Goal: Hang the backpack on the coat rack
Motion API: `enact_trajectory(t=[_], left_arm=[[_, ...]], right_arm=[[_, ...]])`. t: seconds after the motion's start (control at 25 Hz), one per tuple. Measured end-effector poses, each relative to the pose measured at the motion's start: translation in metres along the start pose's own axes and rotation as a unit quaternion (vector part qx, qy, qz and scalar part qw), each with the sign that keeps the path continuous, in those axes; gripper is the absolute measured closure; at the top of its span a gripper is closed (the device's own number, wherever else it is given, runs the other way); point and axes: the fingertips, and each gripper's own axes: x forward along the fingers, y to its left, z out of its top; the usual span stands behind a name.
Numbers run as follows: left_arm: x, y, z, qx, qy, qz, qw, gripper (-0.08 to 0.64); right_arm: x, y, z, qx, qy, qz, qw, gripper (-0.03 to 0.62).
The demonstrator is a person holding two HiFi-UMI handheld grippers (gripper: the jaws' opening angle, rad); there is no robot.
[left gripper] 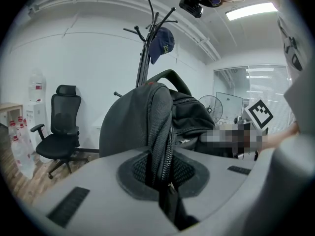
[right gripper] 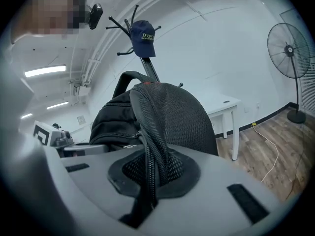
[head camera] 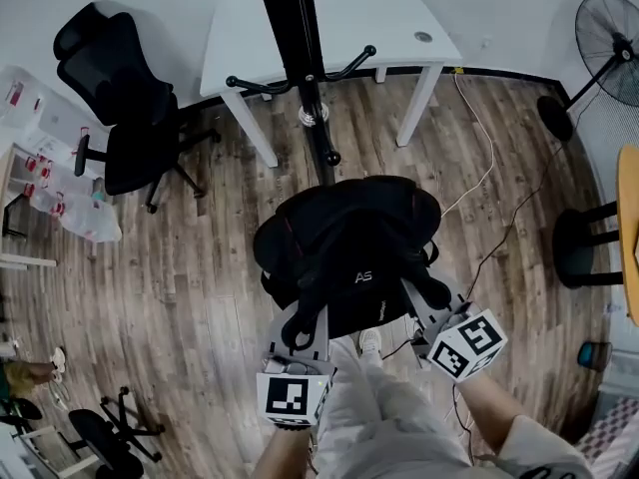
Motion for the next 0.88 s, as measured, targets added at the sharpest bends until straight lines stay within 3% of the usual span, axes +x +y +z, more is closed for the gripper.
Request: enact_trajectory(t=[0.08, 0.28, 0.88], left_arm=[[0.014, 0.007, -0.004, -0.013, 0.009, -0.004, 0.9999, 0.532], [0.045, 0.034, -0.009, 0.009, 0.001, 0.001, 1.0000, 0.532], [0.119, 0.087, -0.011, 0.004, -0.007, -0.001, 1.0000, 0.532]], right_arm=[[0.014, -0.009, -0.003, 0.004, 0.004, -0.002, 1.000, 0.560], [0.049, -0.025, -0.007, 0.008, 0.013, 0.002, 1.000, 0.560], [0.126, -0.064, 0.003, 0.002, 0.012, -0.015, 1.000, 0.560]])
